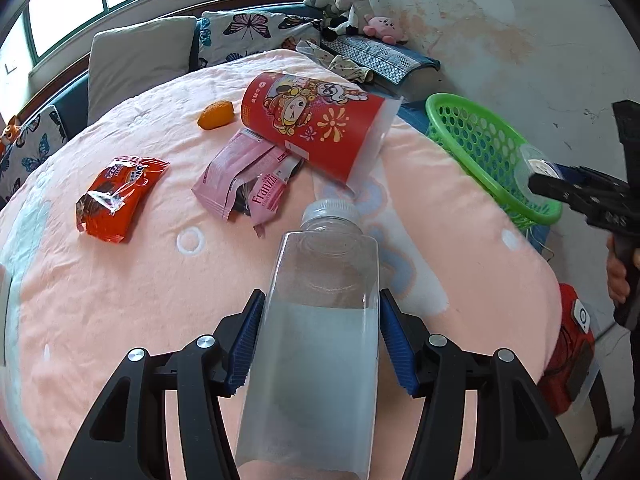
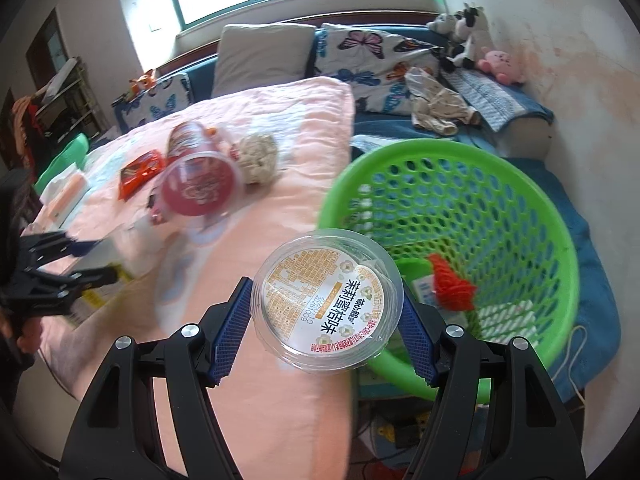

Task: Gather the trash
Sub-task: 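Carry the tub into the basket with the right gripper while the left gripper grasps the clear bottle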

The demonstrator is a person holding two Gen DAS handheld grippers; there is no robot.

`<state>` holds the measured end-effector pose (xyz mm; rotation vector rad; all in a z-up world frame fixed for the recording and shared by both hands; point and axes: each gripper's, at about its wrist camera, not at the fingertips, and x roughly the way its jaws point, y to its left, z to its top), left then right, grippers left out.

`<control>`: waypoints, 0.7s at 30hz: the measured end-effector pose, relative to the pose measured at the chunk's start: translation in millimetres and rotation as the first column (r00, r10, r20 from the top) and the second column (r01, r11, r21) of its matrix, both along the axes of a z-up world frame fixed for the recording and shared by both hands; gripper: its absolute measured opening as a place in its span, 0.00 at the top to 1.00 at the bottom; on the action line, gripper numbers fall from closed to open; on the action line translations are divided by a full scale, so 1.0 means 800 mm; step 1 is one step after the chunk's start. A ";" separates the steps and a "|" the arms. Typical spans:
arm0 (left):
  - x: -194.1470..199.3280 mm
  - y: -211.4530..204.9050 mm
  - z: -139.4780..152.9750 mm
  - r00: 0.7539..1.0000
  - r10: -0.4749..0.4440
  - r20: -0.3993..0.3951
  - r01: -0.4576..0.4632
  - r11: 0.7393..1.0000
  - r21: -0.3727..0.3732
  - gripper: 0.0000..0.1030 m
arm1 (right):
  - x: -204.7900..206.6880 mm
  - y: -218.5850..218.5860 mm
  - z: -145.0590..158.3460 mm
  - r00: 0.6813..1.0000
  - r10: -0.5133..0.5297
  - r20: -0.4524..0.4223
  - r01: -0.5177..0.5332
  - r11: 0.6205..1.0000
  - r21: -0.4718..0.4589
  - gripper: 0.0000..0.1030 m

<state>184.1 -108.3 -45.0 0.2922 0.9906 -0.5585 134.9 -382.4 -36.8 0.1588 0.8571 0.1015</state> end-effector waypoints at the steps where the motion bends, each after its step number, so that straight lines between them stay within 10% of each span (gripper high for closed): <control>1: -0.006 0.002 0.004 1.000 -0.008 0.002 0.008 1.000 -0.007 0.47 | 0.001 -0.006 -0.001 1.000 -0.015 -0.003 0.015 1.000 -0.006 0.33; 21: -0.026 -0.107 0.072 0.985 -0.156 0.079 0.163 0.983 -0.091 0.47 | 0.014 -0.114 -0.025 0.978 -0.205 -0.045 0.205 0.979 -0.006 0.22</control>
